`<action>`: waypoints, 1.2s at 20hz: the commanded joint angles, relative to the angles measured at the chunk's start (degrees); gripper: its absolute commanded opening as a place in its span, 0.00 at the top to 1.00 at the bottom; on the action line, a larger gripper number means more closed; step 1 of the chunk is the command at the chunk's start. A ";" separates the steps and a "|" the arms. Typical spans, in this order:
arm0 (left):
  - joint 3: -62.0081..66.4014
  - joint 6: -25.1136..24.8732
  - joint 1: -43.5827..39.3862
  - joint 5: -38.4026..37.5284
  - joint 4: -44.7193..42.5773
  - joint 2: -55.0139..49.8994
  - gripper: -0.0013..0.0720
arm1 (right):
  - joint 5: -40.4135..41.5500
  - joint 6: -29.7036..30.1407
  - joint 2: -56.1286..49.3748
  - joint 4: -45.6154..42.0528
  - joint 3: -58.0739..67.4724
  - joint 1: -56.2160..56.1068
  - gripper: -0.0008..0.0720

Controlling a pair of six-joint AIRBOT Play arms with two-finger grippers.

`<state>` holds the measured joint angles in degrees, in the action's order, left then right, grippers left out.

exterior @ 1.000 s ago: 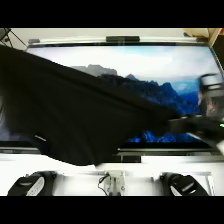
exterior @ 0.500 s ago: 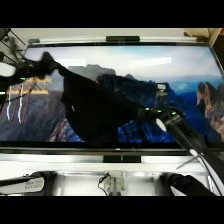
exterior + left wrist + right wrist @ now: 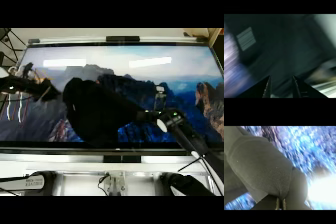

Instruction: Fold the shirts.

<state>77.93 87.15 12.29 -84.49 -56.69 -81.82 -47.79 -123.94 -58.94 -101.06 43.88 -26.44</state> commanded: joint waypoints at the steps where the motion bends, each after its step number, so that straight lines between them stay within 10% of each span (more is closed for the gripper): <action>1: -13.33 0.02 5.51 -7.58 -21.20 13.20 0.29 | -9.90 3.56 1.60 0.09 -0.04 -0.04 0.89; 2: -21.79 1.81 6.47 -3.56 -18.27 18.51 0.00 | -11.08 3.56 1.60 0.11 -0.02 -0.04 0.89; 7: -56.85 0.81 0.28 20.55 11.74 30.58 0.01 | -10.47 3.56 1.60 1.60 -0.02 -0.04 0.89; 14: -62.36 0.57 -21.97 52.02 31.15 26.71 0.02 | -11.06 3.56 1.62 3.80 -0.02 -0.07 0.89; 19: -57.61 -2.97 -24.20 52.83 34.51 22.60 0.94 | -10.95 3.56 1.79 4.92 0.11 -0.04 0.89; 24: -30.10 -18.91 -8.11 26.99 34.49 30.99 0.94 | -9.70 3.56 6.29 -2.97 13.14 -0.04 0.89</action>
<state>33.28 76.64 -3.40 -45.04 -23.40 -55.11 -58.67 -120.36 -55.05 -98.26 49.69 -26.46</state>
